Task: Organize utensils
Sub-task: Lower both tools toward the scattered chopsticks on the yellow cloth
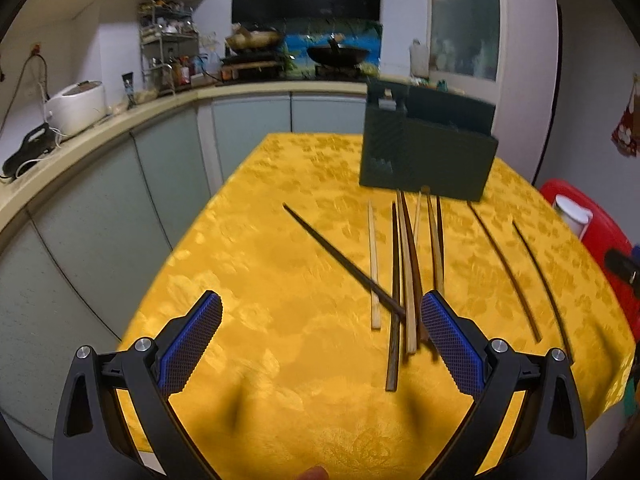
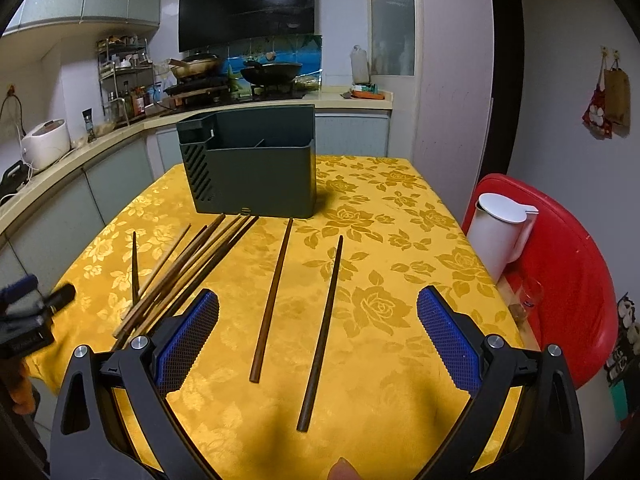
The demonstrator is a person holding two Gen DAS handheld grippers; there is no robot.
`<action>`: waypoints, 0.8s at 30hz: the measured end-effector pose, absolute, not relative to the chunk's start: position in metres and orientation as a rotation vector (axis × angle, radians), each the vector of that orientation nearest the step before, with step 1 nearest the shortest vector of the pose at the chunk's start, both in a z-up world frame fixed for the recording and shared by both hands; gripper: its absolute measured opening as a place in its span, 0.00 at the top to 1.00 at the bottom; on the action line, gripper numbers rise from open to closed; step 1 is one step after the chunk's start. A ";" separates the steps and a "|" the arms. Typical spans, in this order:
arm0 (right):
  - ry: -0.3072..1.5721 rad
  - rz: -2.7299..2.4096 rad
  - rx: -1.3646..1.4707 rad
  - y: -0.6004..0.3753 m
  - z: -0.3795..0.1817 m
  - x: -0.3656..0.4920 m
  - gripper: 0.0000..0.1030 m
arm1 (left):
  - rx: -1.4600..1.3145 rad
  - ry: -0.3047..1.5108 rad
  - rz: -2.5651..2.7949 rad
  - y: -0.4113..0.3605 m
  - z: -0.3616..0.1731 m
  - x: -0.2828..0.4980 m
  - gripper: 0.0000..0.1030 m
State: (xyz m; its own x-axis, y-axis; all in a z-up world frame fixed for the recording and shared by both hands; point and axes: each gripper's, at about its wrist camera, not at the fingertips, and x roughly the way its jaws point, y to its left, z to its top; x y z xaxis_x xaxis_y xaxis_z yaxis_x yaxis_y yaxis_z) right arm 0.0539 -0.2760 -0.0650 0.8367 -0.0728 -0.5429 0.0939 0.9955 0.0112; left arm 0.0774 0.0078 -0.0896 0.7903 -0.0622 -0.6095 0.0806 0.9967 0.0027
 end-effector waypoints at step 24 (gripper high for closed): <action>0.650 -0.080 0.002 -0.282 -0.105 0.072 0.06 | 0.097 0.781 -0.153 -0.007 -0.129 0.116 0.26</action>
